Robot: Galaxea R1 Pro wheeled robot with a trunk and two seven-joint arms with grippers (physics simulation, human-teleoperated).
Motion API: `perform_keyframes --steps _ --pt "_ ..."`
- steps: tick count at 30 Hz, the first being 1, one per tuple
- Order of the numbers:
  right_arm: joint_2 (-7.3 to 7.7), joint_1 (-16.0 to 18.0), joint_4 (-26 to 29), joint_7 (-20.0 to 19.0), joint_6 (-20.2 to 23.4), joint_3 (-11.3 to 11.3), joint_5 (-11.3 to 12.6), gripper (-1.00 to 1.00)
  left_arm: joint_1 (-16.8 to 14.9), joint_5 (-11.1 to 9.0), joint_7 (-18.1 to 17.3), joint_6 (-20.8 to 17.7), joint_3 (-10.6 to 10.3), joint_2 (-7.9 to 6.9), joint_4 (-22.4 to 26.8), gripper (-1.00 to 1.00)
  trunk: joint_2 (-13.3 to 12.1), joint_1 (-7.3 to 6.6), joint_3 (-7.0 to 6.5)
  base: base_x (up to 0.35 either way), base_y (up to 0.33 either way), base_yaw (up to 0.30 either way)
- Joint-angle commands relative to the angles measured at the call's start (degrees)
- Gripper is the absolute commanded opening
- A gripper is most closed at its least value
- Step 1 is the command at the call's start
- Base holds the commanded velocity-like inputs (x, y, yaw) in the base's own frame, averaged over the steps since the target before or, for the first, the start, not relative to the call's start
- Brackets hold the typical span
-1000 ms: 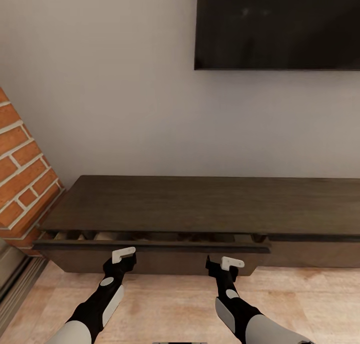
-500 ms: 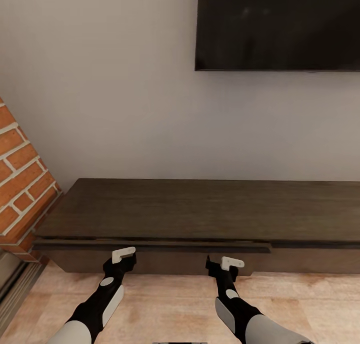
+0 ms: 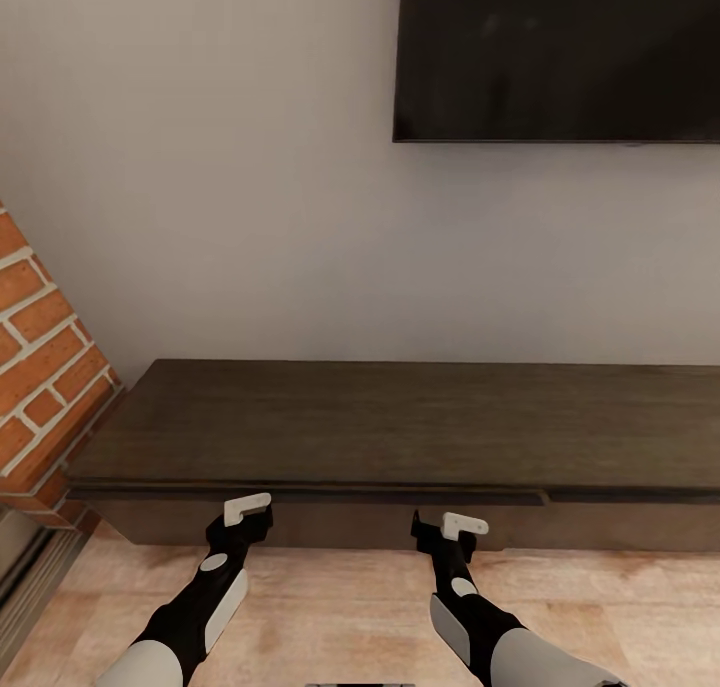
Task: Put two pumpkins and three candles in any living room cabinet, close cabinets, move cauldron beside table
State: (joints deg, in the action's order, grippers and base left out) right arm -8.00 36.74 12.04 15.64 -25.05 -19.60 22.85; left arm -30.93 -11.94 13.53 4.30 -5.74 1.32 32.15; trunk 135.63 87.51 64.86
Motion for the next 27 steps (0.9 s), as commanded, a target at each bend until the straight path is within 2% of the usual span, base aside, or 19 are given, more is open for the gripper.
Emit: perform_keyframes --steps 1,6,18,22,25,27 --pt "0.00 0.0 0.0 0.0 0.0 0.0 0.0 1.00 0.0 0.1 0.0 0.0 0.0 0.00 0.0 1.00 0.0 0.00 0.00 0.002 0.002 0.000" --pt "0.00 0.0 0.0 0.0 0.0 0.0 0.0 1.00 0.0 0.1 0.0 0.0 0.0 0.00 0.0 1.00 0.0 0.00 0.00 -0.149 0.001 0.000" --pt "0.00 0.0 0.0 0.0 0.5 0.0 0.0 1.00 0.0 0.0 0.0 -0.2 0.1 0.00 0.1 1.00 0.0 0.00 0.00 -0.322 0.000 0.000" --pt "-0.16 0.1 0.4 0.0 3.5 0.1 0.0 1.00 0.0 0.0 0.1 -1.8 0.2 0.00 0.5 1.00 0.0 0.00 0.00 -0.335 0.000 0.000" --pt "-0.36 0.2 1.1 0.0 8.7 0.2 0.1 1.00 0.0 0.0 0.6 -6.0 0.2 0.00 1.1 1.00 0.0 0.00 0.00 -0.336 0.000 0.000" --pt "-0.14 0.2 3.3 0.1 15.6 0.4 0.3 1.00 0.0 0.0 1.0 -13.3 0.3 -0.03 2.9 1.00 0.0 0.00 0.00 -0.335 0.000 0.000"
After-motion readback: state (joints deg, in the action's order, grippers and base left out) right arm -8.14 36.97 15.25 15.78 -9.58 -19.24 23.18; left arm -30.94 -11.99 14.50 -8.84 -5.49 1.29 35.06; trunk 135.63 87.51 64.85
